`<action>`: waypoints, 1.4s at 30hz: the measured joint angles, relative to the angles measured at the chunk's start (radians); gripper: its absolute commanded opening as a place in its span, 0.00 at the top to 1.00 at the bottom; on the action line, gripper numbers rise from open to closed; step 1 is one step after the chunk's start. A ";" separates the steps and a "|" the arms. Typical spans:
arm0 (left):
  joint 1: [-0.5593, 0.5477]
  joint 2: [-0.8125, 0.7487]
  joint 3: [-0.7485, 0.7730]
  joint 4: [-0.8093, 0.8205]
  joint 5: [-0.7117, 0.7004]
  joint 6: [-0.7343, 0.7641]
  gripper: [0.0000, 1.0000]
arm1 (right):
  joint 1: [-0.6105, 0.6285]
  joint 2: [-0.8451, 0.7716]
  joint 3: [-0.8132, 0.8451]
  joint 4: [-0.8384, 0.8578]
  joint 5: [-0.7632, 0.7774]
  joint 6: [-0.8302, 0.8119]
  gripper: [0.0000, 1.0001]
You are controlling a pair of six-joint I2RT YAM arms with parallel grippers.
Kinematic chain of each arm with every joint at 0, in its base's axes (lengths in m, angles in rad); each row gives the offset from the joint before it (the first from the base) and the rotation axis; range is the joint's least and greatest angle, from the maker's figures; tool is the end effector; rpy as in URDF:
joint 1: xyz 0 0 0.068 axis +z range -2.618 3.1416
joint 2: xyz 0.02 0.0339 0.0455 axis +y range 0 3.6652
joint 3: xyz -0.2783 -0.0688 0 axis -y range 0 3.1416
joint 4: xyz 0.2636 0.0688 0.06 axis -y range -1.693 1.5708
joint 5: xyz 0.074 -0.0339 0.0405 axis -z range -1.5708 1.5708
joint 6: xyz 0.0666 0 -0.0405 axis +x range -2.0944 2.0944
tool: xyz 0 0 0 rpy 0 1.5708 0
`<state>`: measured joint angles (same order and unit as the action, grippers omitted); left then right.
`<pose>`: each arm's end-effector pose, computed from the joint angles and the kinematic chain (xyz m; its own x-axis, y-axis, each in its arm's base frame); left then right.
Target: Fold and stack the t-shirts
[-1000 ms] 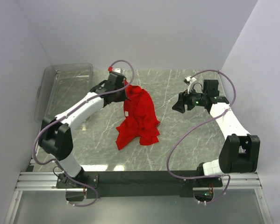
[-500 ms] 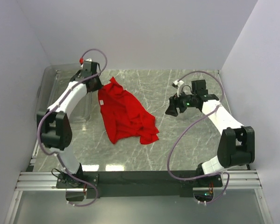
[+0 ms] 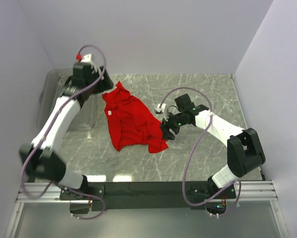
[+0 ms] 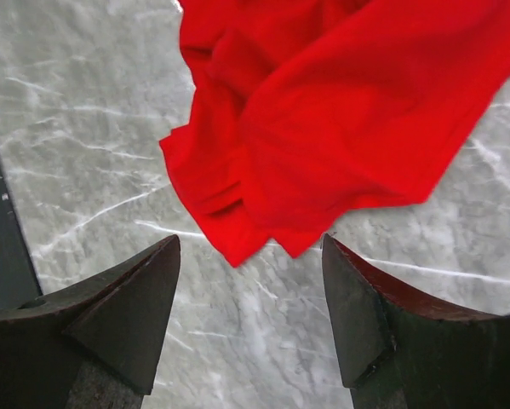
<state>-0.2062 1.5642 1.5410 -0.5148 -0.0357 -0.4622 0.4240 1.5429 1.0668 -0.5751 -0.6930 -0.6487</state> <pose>0.3957 -0.0803 0.3736 -0.5268 -0.3451 -0.7768 -0.0674 0.9280 -0.3666 0.2889 0.1771 0.2155 -0.2646 -0.6294 -0.7307 -0.9606 0.2390 0.1419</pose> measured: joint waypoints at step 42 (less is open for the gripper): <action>-0.273 -0.412 -0.800 0.039 0.028 -0.345 1.00 | 0.049 0.010 0.011 0.196 0.464 0.362 1.00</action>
<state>-0.4793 1.1519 0.7410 -0.4755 -0.0074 -0.8074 0.4732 1.5524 1.0775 -0.3794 -0.2291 -0.2871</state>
